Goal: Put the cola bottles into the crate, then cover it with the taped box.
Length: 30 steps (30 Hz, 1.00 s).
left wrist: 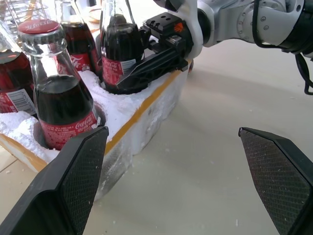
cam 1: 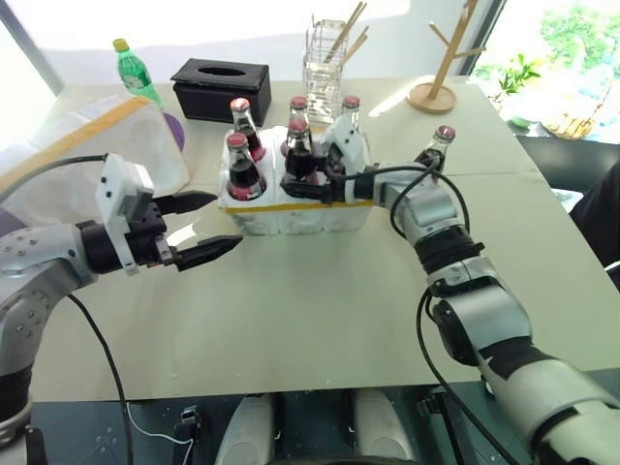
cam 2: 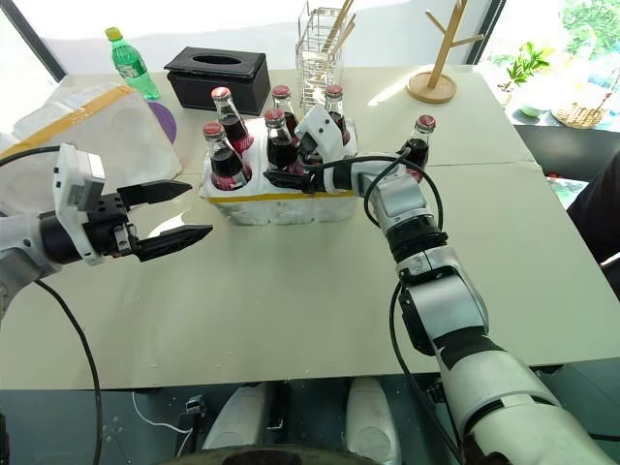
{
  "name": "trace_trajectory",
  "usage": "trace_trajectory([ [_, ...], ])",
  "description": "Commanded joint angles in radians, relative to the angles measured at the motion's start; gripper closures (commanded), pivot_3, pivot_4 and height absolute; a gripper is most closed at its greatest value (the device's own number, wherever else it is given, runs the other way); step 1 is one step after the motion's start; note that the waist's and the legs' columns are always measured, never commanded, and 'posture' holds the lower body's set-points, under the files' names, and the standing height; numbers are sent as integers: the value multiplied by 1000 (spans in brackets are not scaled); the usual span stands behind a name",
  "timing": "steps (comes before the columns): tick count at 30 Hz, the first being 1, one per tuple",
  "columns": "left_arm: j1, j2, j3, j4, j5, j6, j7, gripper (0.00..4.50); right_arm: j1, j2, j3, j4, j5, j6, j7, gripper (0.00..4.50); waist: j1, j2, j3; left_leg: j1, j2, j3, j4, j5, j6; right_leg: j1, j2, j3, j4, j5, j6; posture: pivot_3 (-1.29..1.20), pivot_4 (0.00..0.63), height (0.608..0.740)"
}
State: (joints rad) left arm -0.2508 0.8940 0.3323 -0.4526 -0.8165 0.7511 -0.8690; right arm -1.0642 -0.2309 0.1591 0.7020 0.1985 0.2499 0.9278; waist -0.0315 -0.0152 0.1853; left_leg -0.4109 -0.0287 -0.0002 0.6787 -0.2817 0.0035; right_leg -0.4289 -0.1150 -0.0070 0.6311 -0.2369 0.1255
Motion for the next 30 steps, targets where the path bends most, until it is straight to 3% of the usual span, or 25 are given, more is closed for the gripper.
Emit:
trace_trajectory([
  [1, -35, 1, -3, -8, 5, -29, 0, 0, 2, 30, -10, 28, -16, -18, -16, 455, -6, 0, 0, 1, 0, 0, 0, 0, 0, 0, 0, 0, 0, 0, 0, 0, 150, 740],
  [2, -44, -1, -11, -6, 6, -29, 0, 0, 6, 33, -14, 25, -19, -17, -24, 48, -8, 0, 0, 1, 0, 0, 0, 0, -1, 1, 0, 0, 0, 0, 0, 0, 150, 740],
  [6, -61, -3, -24, -1, 5, -28, -2, 0, 33, 22, -42, -70, 2, 22, -24, 48, -12, 0, 0, 2, 0, -1, 0, 0, -1, 1, 0, 0, 0, 0, 0, 0, 150, 740],
  [12, -87, -10, -53, 11, 0, -32, -6, 0, 164, -106, -127, -504, 119, 260, -20, 48, 4, 0, 0, 0, -1, -2, 0, 0, -1, 1, -1, 0, 1, 0, 0, 0, 150, 740],
  [21, -137, -52, -125, 37, 17, -47, -16, 0, 460, -306, -333, -980, 242, 573, -188, 48, 21, 0, 0, 0, -2, -2, 1, -3, 6, 2, -2, 0, 0, 0, 0, 0, 150, 740],
  [25, -177, -80, -164, 62, 37, -58, -22, 0, 582, -350, -475, -1037, 254, 623, -286, 48, 22, 0, 0, 0, -2, -2, 2, -3, 6, 2, -1, 0, -1, 0, 0, 0, 150, 740],
  [30, -220, -118, -198, 82, 55, -65, -21, 0, 641, -362, -524, -1007, 243, 596, -357, 48, 17, 0, 0, 1, -1, -1, 2, -3, 7, 3, -1, 0, -1, 0, 0, 0, 150, 740],
])
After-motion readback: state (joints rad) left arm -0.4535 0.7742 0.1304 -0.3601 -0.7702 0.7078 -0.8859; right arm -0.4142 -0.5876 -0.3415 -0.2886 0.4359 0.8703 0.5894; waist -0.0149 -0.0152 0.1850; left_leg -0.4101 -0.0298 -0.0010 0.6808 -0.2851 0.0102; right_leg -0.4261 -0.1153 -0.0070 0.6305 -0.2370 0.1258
